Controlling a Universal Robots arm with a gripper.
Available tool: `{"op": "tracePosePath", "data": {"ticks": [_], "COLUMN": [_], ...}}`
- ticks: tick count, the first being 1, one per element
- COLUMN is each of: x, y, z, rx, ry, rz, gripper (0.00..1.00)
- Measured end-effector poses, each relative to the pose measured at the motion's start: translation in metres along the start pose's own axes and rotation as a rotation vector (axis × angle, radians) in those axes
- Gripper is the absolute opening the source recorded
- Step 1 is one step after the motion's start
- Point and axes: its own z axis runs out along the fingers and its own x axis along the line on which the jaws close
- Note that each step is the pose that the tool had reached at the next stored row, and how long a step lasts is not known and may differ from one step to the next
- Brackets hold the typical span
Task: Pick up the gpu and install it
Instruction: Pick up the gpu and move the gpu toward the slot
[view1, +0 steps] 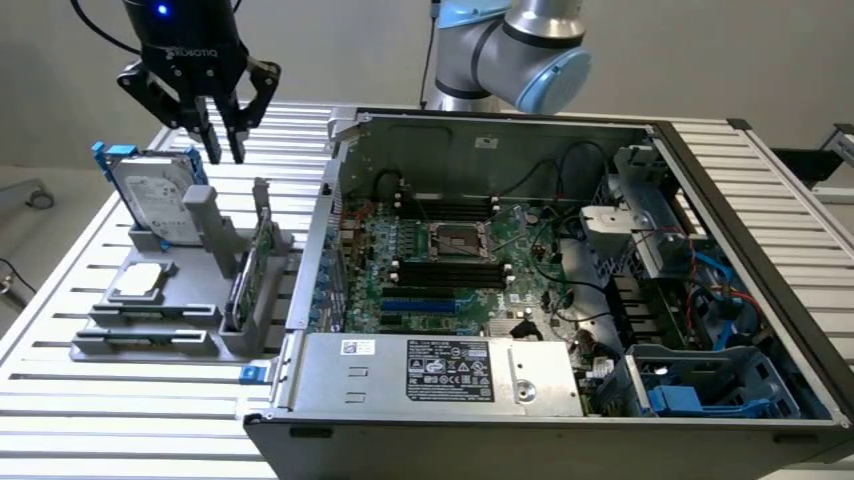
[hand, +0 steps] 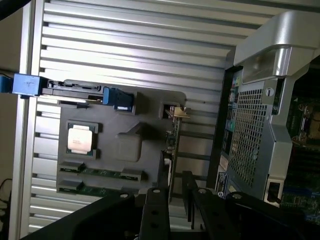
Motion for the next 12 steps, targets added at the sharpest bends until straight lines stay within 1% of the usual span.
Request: {"op": "tracePosePath", "data": {"ticks": [1,2,5,12], "x": [0.000,0.000,0.000,0.001], "y": [0.0000,0.0000,-0.0007,-0.0093], "z": [0.0000,0.0001,0.0046,0.0173], "rx": [0.0000,0.0000,0.0009,0.0011], "ry": [0.0000,0.0001,0.0000,0.0001], "rz": [0.000,0.000,0.000,0.001], "gripper": [0.30,0.36,0.36,0.36]}}
